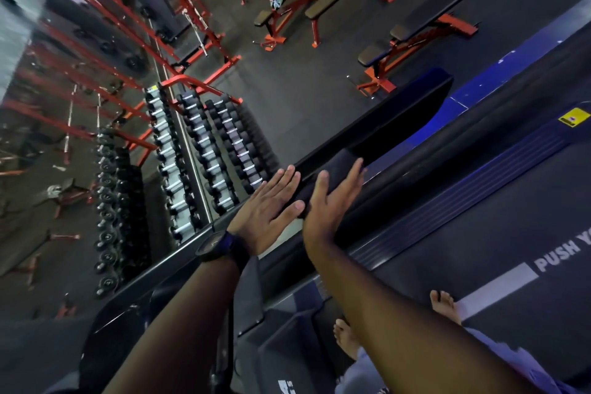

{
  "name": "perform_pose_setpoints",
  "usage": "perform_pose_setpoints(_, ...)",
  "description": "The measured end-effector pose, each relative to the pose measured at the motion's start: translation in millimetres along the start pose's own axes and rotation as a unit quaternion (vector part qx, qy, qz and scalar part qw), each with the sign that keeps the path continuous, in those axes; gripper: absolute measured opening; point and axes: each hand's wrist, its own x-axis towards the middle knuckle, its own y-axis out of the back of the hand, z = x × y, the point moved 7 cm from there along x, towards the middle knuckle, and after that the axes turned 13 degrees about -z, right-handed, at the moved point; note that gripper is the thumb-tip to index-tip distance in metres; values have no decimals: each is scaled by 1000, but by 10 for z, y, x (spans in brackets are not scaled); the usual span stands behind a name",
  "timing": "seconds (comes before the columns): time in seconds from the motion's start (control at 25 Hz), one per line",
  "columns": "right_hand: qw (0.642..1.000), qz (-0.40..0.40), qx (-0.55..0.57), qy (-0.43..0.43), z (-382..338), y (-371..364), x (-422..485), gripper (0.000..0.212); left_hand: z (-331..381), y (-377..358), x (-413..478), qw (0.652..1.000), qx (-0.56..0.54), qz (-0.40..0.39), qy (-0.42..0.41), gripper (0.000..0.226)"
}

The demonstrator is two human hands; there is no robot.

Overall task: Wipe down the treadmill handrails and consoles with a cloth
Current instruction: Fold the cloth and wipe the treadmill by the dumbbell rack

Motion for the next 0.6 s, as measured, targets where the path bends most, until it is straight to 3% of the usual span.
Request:
perform_pose_setpoints(0.08,993,39,41,-108,187,-57,-10,66,-85,15,-38,1000,-10,11,-6,84)
perform_pose_setpoints(0.16,985,6,64,-162,206,-257,-320,68,-153,-6,-74,999,-29,21,-13,89)
perform_pose_setpoints(0.28,1000,-15,9,-10,21,-197,-335,71,-226,-52,-167,999,-36,28,-12,79)
perform_pose_setpoints(0.36,994,45,29,-93,243,-127,-65,68,-269,-65,-210,999,-31,28,-15,76)
perform_pose_setpoints(0.44,978,45,73,-190,388,-191,-155,68,-281,-81,-237,999,-21,29,-17,75)
perform_pose_setpoints(0.6,1000,-21,8,-10,106,-210,-328,71,-312,-78,-251,999,-16,32,-17,74)
